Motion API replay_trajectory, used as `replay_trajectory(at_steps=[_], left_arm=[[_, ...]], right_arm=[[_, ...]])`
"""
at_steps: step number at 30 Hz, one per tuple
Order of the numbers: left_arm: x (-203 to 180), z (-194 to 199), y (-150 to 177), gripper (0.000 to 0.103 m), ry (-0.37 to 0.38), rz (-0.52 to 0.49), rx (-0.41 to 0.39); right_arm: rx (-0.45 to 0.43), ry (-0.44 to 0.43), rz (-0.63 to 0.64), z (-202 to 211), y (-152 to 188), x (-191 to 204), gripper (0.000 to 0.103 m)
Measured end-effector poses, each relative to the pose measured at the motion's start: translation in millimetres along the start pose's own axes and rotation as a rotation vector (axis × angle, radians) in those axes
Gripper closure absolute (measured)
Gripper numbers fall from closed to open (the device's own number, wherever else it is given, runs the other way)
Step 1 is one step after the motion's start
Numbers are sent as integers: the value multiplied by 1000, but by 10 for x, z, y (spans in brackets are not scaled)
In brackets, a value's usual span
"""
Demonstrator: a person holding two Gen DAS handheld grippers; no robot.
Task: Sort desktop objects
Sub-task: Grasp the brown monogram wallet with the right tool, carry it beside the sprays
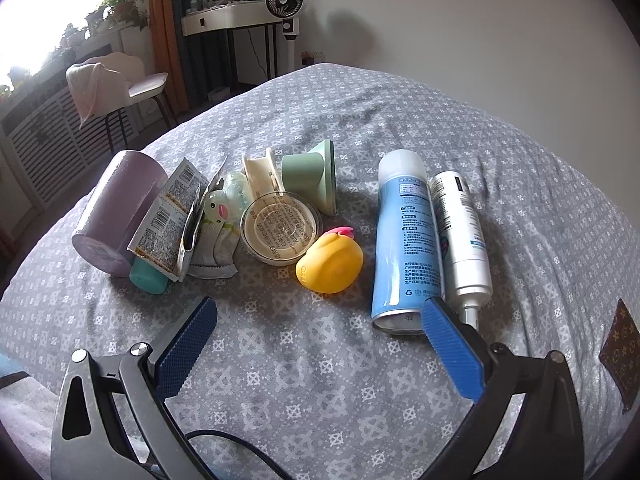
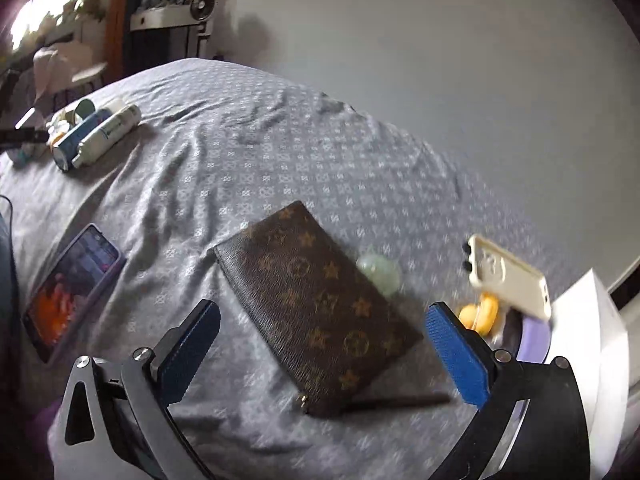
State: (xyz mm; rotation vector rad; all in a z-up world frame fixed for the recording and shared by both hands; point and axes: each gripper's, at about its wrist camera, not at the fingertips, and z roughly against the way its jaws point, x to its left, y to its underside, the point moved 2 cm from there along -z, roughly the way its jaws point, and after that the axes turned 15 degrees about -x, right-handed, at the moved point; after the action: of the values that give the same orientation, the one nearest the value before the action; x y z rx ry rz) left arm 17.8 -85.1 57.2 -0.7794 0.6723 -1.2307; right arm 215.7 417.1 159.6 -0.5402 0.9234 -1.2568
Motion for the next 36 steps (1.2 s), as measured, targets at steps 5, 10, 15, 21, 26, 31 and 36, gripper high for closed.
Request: replay_trajectory(at_steps=[5, 10, 15, 21, 26, 31, 36], left_arm=[[21, -1, 6, 0, 5, 13, 4], [-5, -61, 21, 0, 8, 8, 28], [-1, -90, 34, 0, 8, 7, 38], [58, -85, 38, 0, 11, 37, 38], [59, -138, 54, 0, 17, 38, 61], [41, -134, 70, 0, 18, 35, 68], [59, -99, 78, 0, 19, 47, 66]], right_arm=[[168, -82, 48, -530, 140, -52, 0], [225, -138, 101, -861, 281, -16, 0], [245, -150, 85, -1111, 196, 86, 0], [307, -200, 49, -1001, 220, 100, 0], [394, -218, 121, -700, 535, 285, 0], [379, -432, -61, -384, 347, 370, 0], [332, -194, 74, -402, 326, 237, 0]])
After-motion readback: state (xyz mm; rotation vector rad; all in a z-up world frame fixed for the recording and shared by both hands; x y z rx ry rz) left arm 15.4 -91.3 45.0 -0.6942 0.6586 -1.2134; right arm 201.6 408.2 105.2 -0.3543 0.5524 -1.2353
